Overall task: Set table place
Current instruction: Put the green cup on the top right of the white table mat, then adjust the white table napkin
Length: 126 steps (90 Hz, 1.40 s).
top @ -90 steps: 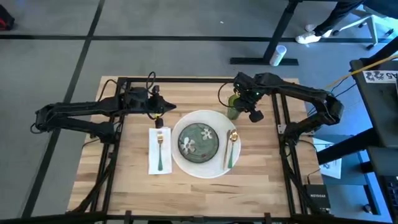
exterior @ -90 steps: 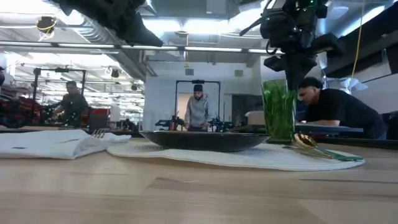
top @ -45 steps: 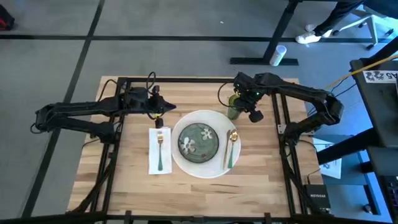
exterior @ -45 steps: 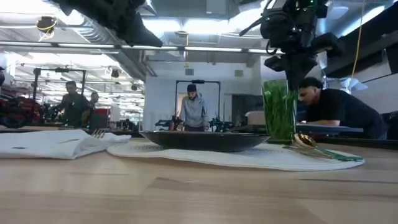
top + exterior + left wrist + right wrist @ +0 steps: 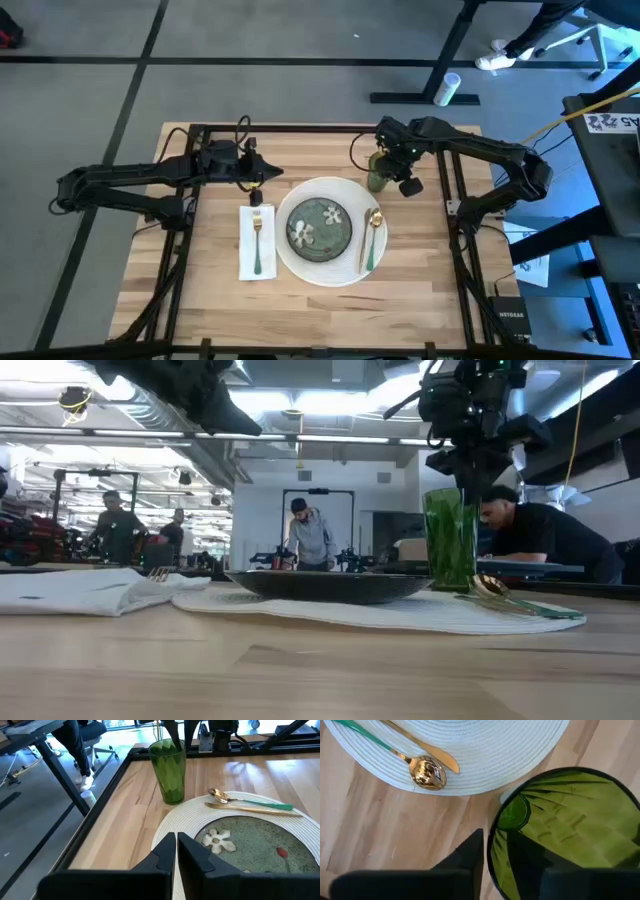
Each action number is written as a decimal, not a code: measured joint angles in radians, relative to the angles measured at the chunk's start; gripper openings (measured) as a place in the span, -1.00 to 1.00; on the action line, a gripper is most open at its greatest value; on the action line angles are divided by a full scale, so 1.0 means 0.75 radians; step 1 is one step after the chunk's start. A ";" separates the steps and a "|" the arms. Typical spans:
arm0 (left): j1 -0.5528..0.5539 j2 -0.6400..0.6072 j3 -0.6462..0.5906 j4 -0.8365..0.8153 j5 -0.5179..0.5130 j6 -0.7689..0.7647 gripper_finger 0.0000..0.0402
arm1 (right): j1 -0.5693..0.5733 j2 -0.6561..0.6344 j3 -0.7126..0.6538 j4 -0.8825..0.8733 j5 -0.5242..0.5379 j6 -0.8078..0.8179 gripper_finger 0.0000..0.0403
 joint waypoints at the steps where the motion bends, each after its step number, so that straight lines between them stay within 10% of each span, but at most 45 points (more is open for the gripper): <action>1: 0.000 0.000 0.000 0.000 0.000 0.001 -1.00 | 0.000 0.000 0.000 0.000 0.000 0.000 -0.63; 126: 0.001 -0.120 0.079 -0.311 -0.002 0.012 -1.00 | 0.007 -0.001 0.039 -0.034 -0.002 0.045 -0.62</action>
